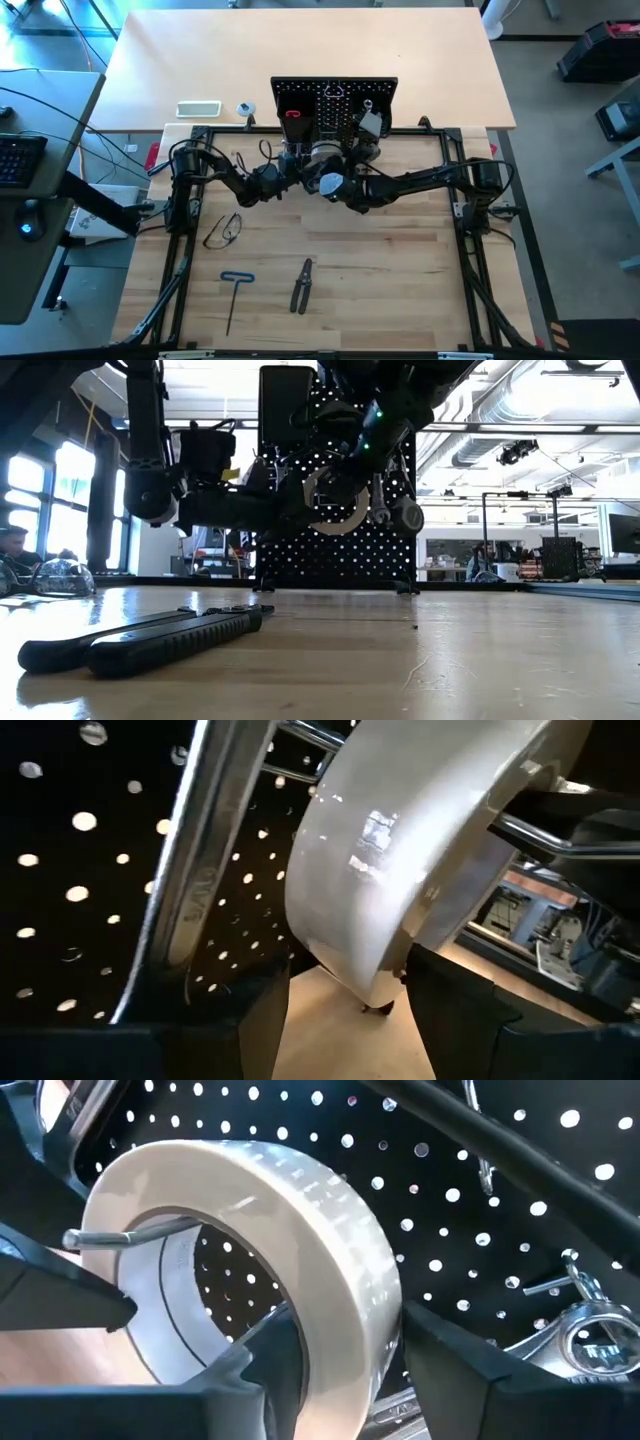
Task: Hang tools onto peg board
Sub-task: Hang the white tape on the pegboard
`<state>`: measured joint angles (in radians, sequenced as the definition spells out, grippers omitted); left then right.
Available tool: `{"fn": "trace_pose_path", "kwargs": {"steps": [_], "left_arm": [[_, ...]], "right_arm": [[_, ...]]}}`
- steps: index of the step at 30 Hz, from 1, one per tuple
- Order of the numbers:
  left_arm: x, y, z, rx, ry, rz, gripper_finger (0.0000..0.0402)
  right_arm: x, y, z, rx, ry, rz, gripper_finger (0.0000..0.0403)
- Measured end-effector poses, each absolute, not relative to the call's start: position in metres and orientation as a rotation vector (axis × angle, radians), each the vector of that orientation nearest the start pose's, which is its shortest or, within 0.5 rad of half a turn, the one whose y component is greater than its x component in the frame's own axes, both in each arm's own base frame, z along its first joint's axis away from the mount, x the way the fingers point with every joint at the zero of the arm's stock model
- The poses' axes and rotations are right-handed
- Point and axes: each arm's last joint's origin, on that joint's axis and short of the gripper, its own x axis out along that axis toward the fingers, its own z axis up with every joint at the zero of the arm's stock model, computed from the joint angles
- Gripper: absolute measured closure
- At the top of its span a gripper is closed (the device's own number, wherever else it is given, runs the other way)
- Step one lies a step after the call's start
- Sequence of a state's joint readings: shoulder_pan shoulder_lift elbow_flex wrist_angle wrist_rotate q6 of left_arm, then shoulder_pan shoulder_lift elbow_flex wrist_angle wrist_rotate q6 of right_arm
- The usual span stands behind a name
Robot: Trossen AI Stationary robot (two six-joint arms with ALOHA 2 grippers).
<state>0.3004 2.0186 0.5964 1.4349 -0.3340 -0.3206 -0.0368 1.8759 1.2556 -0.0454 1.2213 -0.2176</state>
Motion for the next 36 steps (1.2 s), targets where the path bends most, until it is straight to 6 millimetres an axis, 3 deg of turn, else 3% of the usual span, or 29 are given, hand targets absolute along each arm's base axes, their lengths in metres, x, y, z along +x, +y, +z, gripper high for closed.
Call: {"fn": "trace_pose_path", "kwargs": {"steps": [36], "left_arm": [[0.3067,0.1084,0.1110,-0.319,-0.135,0.620,0.0229]], "right_arm": [[0.3895,-0.0351,0.2172,-0.506,0.721,-1.037,0.0244]]}}
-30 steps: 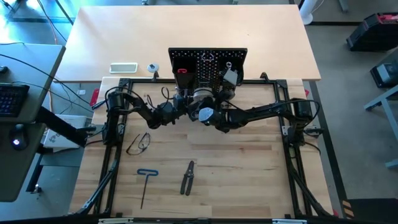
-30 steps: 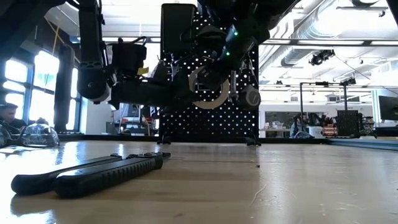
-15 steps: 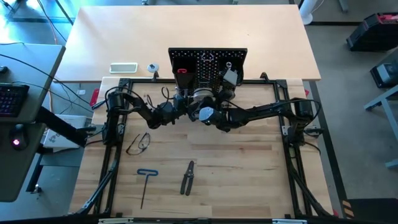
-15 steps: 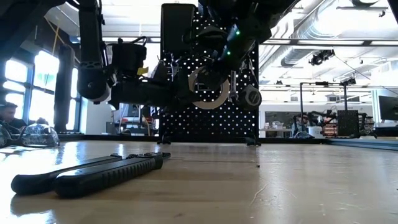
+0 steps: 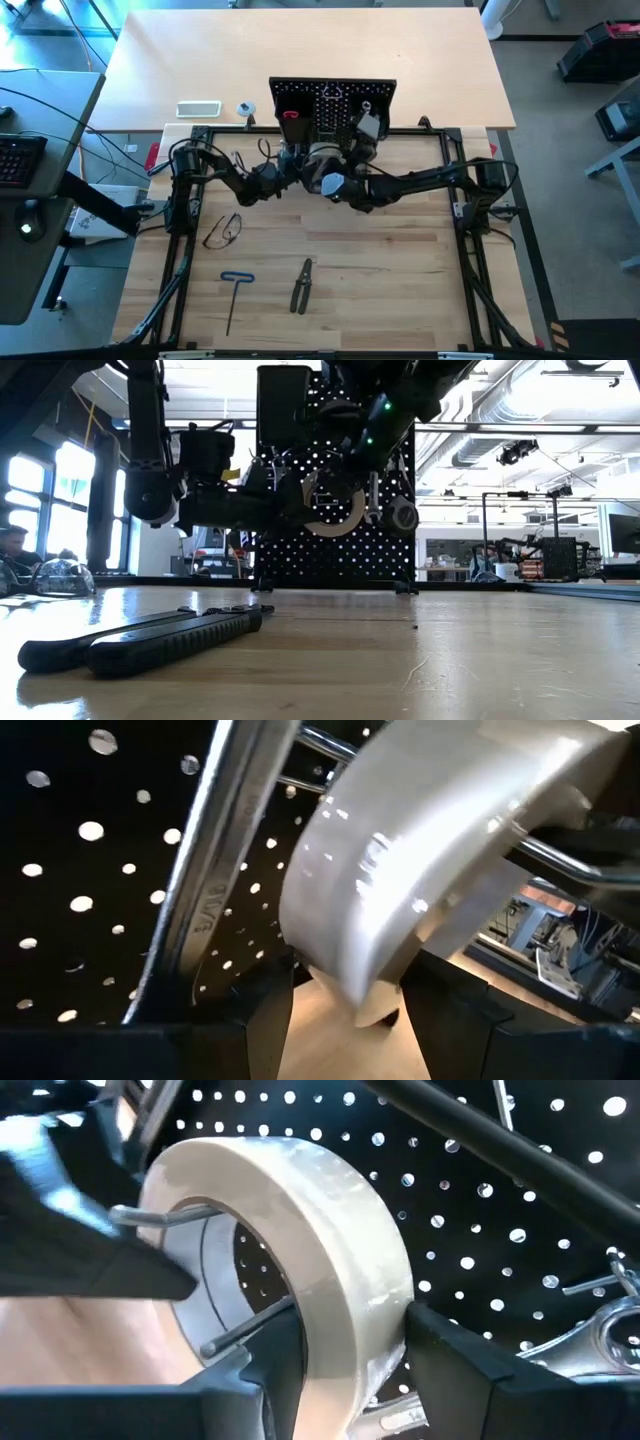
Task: Hang tools onto peg board
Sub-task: Hang the white tape on the pegboard
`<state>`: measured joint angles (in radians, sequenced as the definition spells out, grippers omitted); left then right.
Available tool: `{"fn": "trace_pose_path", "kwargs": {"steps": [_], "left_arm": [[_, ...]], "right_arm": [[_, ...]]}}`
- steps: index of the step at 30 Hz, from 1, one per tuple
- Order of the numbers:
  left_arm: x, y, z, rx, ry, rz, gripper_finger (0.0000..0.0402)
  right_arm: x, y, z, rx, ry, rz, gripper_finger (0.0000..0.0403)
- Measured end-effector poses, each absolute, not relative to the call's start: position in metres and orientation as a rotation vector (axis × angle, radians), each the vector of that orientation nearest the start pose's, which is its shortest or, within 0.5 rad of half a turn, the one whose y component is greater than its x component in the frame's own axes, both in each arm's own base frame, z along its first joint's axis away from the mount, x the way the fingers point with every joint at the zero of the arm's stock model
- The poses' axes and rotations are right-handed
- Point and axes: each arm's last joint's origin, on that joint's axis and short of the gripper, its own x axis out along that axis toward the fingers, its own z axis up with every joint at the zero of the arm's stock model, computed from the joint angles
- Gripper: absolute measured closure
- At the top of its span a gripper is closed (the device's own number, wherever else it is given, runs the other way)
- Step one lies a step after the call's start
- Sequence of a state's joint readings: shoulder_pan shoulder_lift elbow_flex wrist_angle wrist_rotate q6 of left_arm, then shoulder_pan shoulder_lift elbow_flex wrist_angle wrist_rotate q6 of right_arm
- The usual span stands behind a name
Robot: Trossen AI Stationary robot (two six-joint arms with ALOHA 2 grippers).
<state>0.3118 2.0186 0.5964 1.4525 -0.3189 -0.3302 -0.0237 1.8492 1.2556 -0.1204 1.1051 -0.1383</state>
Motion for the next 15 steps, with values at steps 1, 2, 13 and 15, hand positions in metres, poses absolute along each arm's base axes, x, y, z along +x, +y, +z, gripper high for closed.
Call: {"fn": "trace_pose_path", "kwargs": {"steps": [1,2,13,15], "left_arm": [[0.3064,0.1093,0.1110,-0.323,-0.137,0.620,0.0229],[0.3064,0.1092,0.1111,-0.327,-0.138,0.618,0.0229],[0.3066,0.1090,0.1112,-0.328,-0.138,0.607,0.0229],[0.3067,0.1088,0.1112,-0.328,-0.137,0.601,0.0229]], "right_arm": [[0.3895,-0.0335,0.2170,-0.509,0.723,-1.032,0.0244],[0.3895,-0.0326,0.2172,-0.510,0.722,-1.029,0.0244],[0.3887,-0.0257,0.2196,-0.517,0.723,-0.998,0.0244],[0.3885,-0.0250,0.2193,-0.516,0.723,-0.996,0.0244]]}}
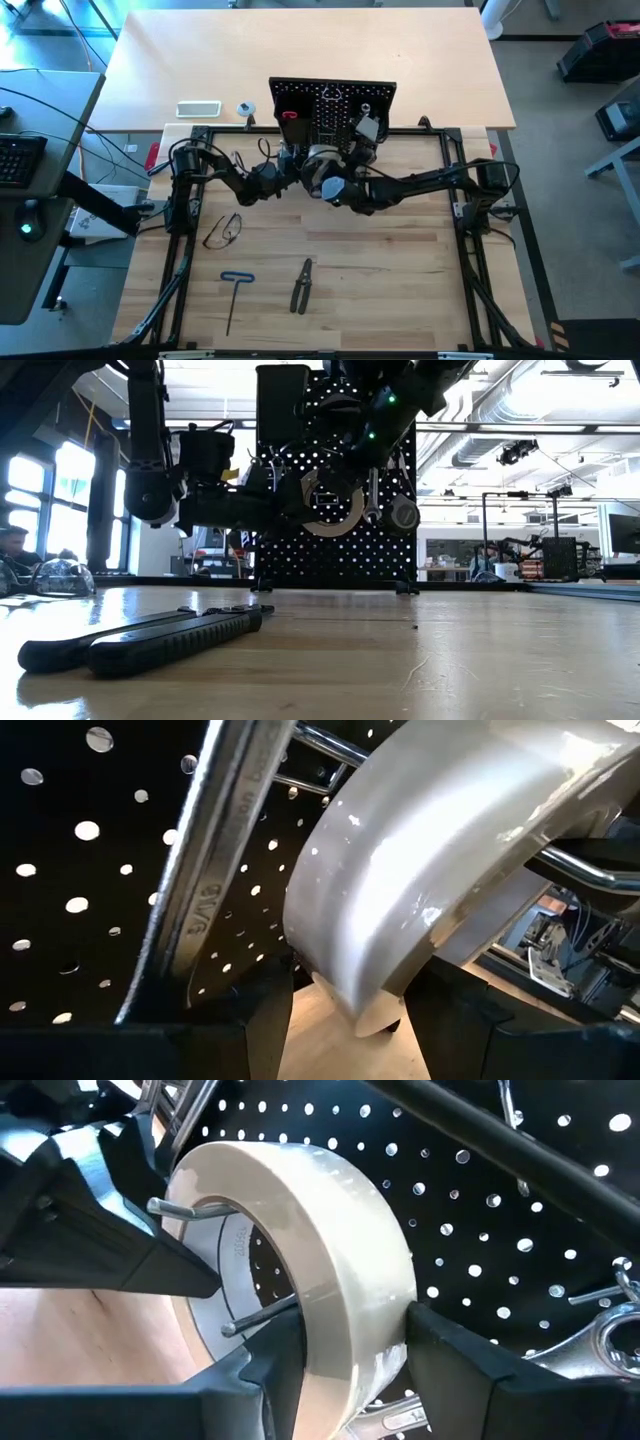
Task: Hang tools onto peg board
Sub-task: Hang the white tape on the pegboard
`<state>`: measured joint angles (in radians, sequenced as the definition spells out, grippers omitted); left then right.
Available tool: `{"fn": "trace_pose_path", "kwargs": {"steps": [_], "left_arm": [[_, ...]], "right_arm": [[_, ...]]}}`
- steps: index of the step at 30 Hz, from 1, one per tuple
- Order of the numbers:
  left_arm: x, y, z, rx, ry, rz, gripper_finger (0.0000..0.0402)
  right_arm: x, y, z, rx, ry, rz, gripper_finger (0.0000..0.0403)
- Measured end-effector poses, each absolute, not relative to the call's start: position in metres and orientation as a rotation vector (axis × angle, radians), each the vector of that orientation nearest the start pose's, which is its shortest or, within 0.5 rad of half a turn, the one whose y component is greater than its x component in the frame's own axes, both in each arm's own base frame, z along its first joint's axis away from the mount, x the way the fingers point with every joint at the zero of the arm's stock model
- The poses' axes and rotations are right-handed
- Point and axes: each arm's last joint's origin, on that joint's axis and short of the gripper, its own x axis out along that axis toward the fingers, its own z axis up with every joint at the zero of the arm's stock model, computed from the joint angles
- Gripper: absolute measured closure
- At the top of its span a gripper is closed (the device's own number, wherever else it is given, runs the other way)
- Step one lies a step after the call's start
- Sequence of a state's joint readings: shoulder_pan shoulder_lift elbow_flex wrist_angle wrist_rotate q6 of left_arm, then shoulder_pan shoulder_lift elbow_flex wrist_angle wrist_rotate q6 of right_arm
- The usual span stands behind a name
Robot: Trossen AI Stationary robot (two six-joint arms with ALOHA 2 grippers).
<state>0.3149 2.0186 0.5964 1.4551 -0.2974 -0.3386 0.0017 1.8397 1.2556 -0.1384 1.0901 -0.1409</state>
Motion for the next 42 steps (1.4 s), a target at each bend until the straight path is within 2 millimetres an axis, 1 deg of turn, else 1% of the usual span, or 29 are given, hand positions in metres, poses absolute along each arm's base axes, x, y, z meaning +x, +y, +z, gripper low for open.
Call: {"fn": "trace_pose_path", "kwargs": {"steps": [3,8,11,30,33,40,42], "left_arm": [[0.307,0.109,0.111,-0.327,-0.138,0.600,0.0229],[0.307,0.109,0.112,-0.327,-0.140,0.599,0.0229],[0.307,0.109,0.112,-0.326,-0.142,0.587,0.0229],[0.307,0.108,0.112,-0.326,-0.136,0.579,0.0229],[0.307,0.108,0.112,-0.326,-0.136,0.578,0.0229],[0.307,0.108,0.112,-0.326,-0.136,0.573,0.0229],[0.307,0.108,0.112,-0.326,-0.137,0.573,0.0229]], "right_arm": [[0.388,-0.023,0.219,-0.520,0.728,-0.989,0.0235],[0.386,-0.021,0.222,-0.493,0.724,-0.968,0.0197],[0.383,-0.022,0.226,-0.480,0.721,-0.968,0.0187],[0.380,-0.013,0.227,-0.442,0.745,-0.870,0.0185],[0.378,-0.013,0.231,-0.430,0.739,-0.855,0.0185],[0.370,-0.013,0.249,-0.405,0.701,-0.845,0.0185],[0.370,-0.013,0.250,-0.406,0.702,-0.846,0.0185]]}}
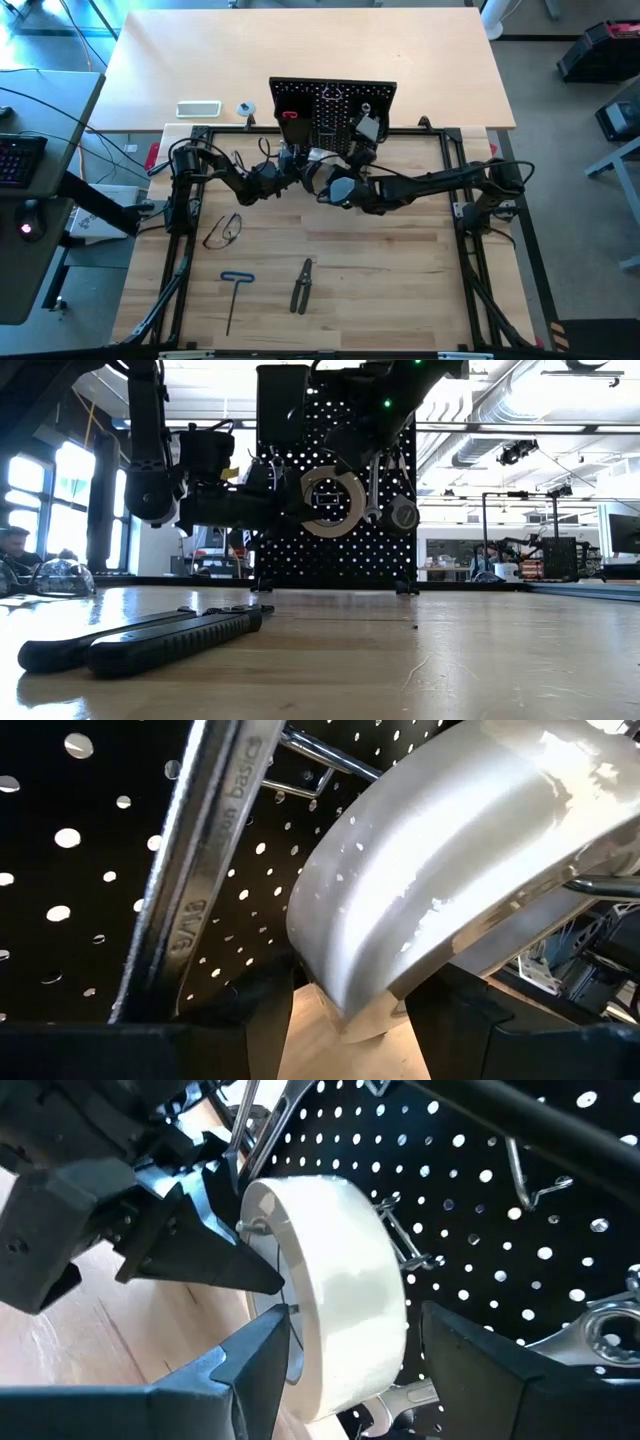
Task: Hang tools onto peg board
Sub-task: Hang the white tape on the pegboard
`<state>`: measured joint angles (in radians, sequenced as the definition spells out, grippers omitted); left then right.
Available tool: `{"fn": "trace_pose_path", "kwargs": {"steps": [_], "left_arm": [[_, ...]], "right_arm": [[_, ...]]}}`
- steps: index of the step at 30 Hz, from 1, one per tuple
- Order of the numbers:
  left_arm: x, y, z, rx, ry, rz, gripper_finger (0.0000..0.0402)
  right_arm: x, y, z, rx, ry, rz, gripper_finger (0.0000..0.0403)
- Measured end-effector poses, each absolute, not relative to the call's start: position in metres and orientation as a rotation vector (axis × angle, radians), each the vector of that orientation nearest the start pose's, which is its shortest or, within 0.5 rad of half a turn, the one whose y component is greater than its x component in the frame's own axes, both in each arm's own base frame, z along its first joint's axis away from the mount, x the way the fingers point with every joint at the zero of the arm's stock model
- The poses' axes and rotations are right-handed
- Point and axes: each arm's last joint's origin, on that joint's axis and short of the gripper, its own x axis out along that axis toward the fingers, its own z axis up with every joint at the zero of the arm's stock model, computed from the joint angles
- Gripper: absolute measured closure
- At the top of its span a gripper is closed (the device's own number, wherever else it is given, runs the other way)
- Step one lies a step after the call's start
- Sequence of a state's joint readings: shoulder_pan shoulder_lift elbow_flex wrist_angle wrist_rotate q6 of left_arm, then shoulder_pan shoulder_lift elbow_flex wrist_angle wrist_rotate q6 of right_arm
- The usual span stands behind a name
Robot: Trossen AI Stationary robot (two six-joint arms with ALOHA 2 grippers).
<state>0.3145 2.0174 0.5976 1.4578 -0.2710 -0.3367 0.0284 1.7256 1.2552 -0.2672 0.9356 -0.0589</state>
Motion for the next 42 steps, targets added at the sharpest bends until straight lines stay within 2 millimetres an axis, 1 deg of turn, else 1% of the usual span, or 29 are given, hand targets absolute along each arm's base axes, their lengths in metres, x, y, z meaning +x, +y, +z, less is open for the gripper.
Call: {"fn": "trace_pose_path", "kwargs": {"steps": [10,15,21,28,37,42], "left_arm": [[0.307,0.108,0.112,-0.327,-0.140,0.572,0.0229],[0.308,0.107,0.113,-0.328,-0.136,0.531,0.0229],[0.309,0.105,0.113,-0.329,-0.123,0.464,0.0229],[0.306,0.097,0.108,-0.326,-0.093,0.423,0.0229],[0.303,0.093,0.107,-0.305,-0.079,0.419,0.0229],[0.301,0.098,0.112,-0.295,-0.093,0.482,0.0229]], "right_arm": [[0.366,-0.018,0.246,-0.387,0.743,-0.865,0.0185],[0.366,-0.017,0.246,-0.389,0.742,-0.866,0.0185],[0.366,-0.013,0.246,-0.402,0.744,-0.854,0.0185],[0.366,-0.005,0.246,-0.415,0.743,-0.827,0.0185],[0.358,-0.004,0.255,-0.406,0.735,-0.849,0.0185],[0.356,-0.007,0.259,-0.407,0.729,-0.869,0.0185]]}}
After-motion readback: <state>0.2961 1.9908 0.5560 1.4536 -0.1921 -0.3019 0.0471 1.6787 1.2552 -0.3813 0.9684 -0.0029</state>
